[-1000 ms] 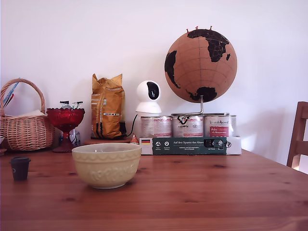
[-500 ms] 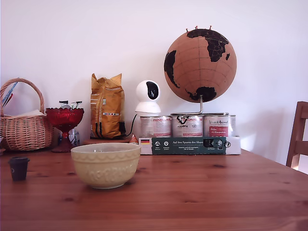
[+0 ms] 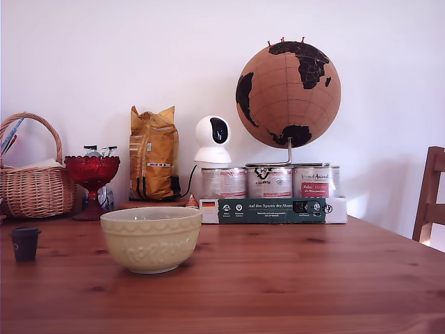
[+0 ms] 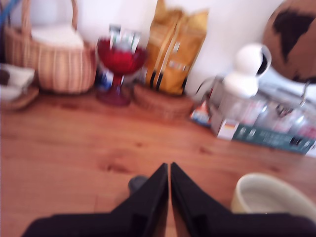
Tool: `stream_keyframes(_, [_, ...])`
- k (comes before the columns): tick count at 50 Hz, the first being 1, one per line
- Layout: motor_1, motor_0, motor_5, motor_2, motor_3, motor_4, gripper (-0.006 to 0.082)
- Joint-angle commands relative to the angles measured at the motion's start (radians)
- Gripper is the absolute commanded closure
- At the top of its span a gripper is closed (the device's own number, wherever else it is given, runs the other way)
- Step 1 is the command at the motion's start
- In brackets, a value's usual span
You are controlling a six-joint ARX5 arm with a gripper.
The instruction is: Pick the grey coffee capsule and place it inside the green bowl
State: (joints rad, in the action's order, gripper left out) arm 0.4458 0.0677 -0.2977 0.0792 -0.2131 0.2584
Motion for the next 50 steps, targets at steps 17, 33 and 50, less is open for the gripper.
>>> stream_keyframes(17, [0.647, -0.096, 0.177, 0.242, -0.100, 0.023, 0.0228])
stream_keyframes(33, [0.887, -0.104, 0.259, 0.417, -0.037, -0.012, 0.0137])
stream_keyframes(50, [1.035, -0.107, 0.325, 0.562, 0.080, -0.046, 0.0112])
